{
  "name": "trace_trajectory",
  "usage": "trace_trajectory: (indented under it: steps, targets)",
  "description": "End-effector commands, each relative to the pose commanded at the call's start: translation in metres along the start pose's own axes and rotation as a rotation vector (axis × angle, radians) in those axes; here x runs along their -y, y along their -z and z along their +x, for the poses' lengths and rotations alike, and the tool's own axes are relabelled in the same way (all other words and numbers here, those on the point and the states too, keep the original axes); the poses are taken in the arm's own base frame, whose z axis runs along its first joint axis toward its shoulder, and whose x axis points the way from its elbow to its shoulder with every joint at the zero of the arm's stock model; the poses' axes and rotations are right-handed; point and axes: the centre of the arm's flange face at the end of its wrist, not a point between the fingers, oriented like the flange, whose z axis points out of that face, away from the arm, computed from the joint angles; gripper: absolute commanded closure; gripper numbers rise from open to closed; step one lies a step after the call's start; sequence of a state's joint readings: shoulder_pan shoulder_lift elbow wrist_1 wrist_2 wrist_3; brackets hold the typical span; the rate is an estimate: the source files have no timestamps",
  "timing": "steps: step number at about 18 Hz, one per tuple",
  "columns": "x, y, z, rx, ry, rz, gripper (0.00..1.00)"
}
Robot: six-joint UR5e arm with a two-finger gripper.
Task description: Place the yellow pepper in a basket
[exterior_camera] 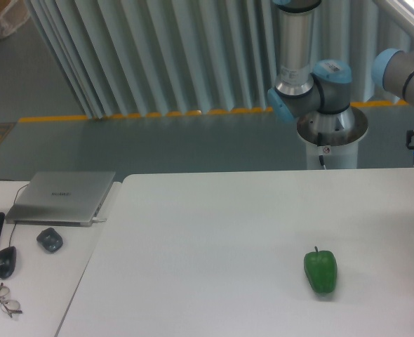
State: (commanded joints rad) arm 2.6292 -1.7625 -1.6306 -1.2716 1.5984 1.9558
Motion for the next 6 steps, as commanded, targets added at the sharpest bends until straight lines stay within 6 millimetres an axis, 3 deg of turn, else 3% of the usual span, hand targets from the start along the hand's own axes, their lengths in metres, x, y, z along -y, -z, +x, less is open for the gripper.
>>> trace_trajectory:
  steps: [6]
  targets:
    - [0.0055,-0.0012,-0.0016,-0.002,-0.012,0.006,0.0]
